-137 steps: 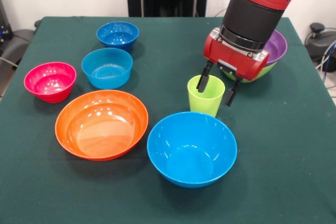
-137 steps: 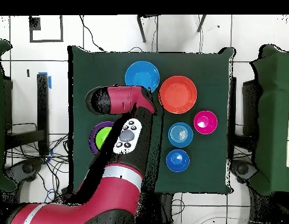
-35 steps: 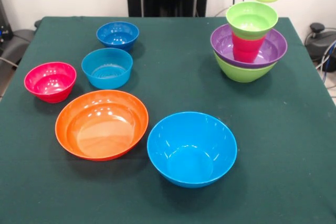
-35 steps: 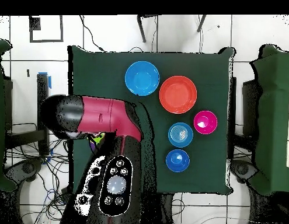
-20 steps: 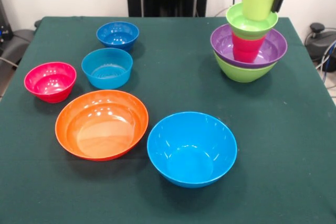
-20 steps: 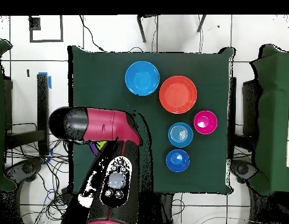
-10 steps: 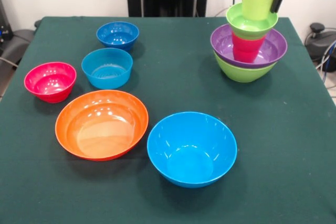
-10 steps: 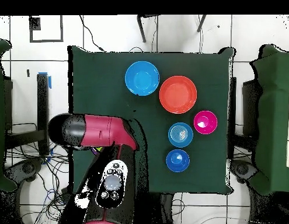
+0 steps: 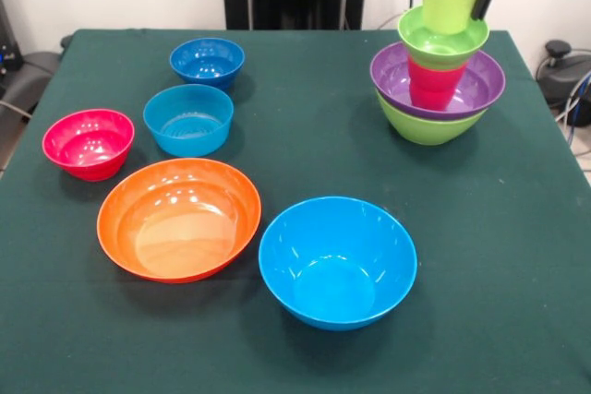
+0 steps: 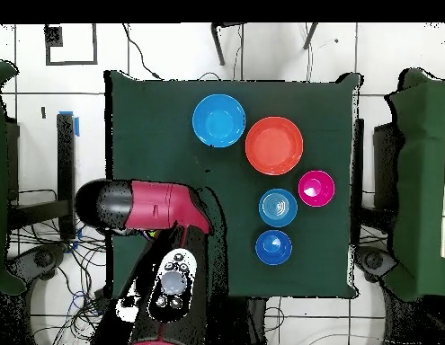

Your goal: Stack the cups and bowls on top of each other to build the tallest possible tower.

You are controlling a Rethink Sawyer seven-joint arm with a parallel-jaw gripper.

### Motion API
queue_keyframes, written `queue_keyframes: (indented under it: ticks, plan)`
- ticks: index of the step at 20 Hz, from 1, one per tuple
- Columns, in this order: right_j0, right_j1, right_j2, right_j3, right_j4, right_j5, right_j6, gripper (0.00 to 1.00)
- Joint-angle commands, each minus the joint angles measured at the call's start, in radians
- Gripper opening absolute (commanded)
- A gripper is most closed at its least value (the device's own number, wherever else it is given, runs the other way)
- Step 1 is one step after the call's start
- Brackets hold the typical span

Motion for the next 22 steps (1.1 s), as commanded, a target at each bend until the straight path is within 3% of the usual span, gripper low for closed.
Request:
queue_keyframes:
  ticks: [1, 22]
  plan:
    - [-0.001, 0.054, 0.077, 0.073, -0.035, -0.114, 0.059, 0.0]
    - [-0.003, 0.079, 0.071, 0.043, -0.045, -0.151, 0.055, 0.0]
